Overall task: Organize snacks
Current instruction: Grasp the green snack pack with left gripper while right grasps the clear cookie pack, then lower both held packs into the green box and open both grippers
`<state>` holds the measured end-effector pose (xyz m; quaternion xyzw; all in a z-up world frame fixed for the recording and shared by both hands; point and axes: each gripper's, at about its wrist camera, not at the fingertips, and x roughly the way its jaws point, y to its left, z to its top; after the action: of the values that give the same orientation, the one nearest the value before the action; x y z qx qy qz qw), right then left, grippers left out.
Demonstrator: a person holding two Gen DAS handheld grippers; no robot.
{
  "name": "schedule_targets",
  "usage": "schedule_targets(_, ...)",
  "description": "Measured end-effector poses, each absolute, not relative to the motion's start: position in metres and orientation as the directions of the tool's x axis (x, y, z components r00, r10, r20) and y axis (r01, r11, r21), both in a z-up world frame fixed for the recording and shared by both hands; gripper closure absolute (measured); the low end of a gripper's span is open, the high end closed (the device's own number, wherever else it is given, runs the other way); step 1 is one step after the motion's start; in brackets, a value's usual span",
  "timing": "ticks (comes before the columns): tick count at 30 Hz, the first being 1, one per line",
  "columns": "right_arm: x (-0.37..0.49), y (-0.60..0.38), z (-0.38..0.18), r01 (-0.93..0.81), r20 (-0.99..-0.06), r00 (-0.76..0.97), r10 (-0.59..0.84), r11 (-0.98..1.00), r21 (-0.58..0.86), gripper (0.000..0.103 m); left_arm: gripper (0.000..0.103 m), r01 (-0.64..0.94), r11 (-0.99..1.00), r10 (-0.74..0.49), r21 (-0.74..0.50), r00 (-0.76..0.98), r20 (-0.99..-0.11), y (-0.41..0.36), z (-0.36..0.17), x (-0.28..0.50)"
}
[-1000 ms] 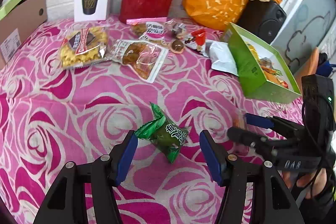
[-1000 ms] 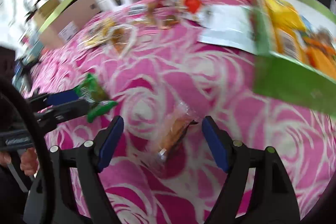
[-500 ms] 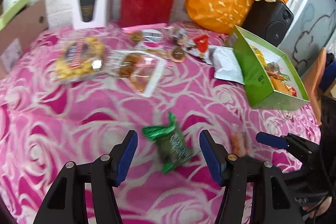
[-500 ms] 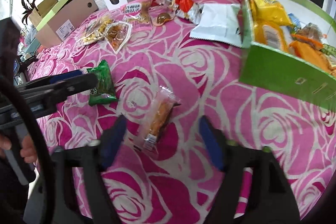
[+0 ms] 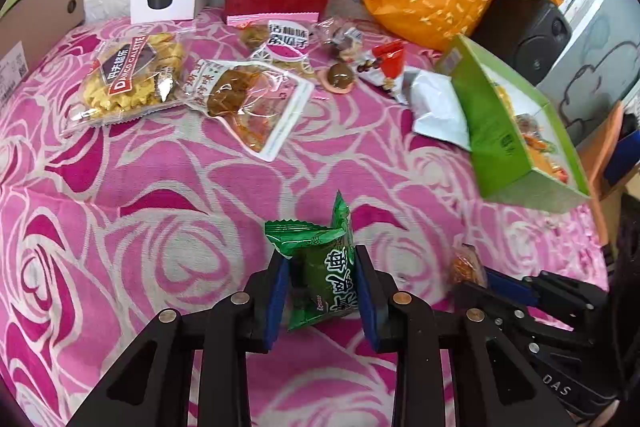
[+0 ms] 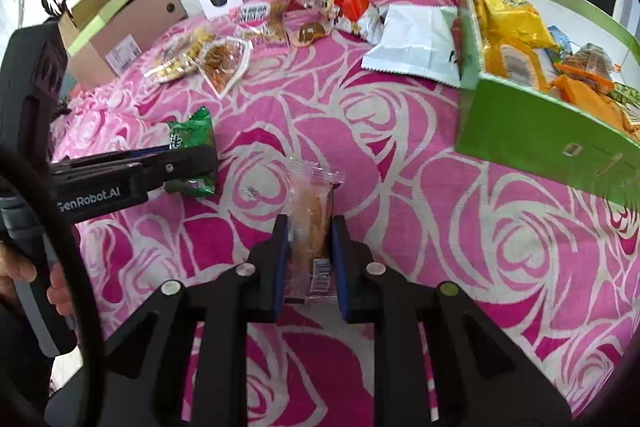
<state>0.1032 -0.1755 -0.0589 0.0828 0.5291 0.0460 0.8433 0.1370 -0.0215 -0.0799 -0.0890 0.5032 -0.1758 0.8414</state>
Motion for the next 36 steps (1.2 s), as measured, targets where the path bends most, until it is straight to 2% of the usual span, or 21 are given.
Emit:
schedule_targets(7,0.087,-0.206,-0.010,0.052,-0.821,0.555,0.133,0.980,0.194,0.081,0.072,0.342,0.885,-0.453,-0.316,0.482,-0.750,-0.057,-0.027,0.131)
schedule_targets(16,0.067,-0.302,0.026,0.273,-0.767,0.639,-0.059,0.950,0.155,0.081,0.072,0.530,0.811,-0.529,-0.248,0.485,-0.697,-0.154,0.030,0.150)
schedule_targets(24,0.073,-0.367,0.026,0.387,-0.750,0.642,-0.159,0.912,0.138,0.081,0.072,0.605,0.765,-0.542,-0.219,0.422,-0.727,-0.229,0.029,0.178)
schedule_targets(32,0.101,-0.380,0.002,0.312,-0.762,0.635,-0.127,0.944,0.103,0.080,0.070,0.604,0.770,-0.518,-0.206,0.404,-0.754,-0.258,0.009,0.198)
schedule_targets(33,0.102,-0.378,0.000,0.296,-0.758,0.641,-0.125,0.951,0.093,0.069,0.058,0.602,0.771,-0.523,-0.207,0.414,-0.745,-0.257,0.008,0.199)
schedule_targets(34,0.100,-0.377,-0.001,0.283,-0.747,0.652,-0.133,0.956,0.076,0.039,0.045,0.596,0.778,-0.515,-0.196,0.429,-0.742,-0.256,0.008,0.199)
schedule_targets(35,0.098,-0.375,-0.001,0.279,-0.734,0.663,-0.145,0.958,0.062,0.023,0.018,0.575,0.801,-0.488,-0.168,0.464,-0.739,-0.254,0.008,0.199)
schedule_targets(36,0.095,-0.374,0.000,0.269,-0.720,0.679,-0.143,0.961,0.063,0.008,0.015,0.555,0.820,-0.468,-0.141,0.506,-0.725,-0.251,0.009,0.198)
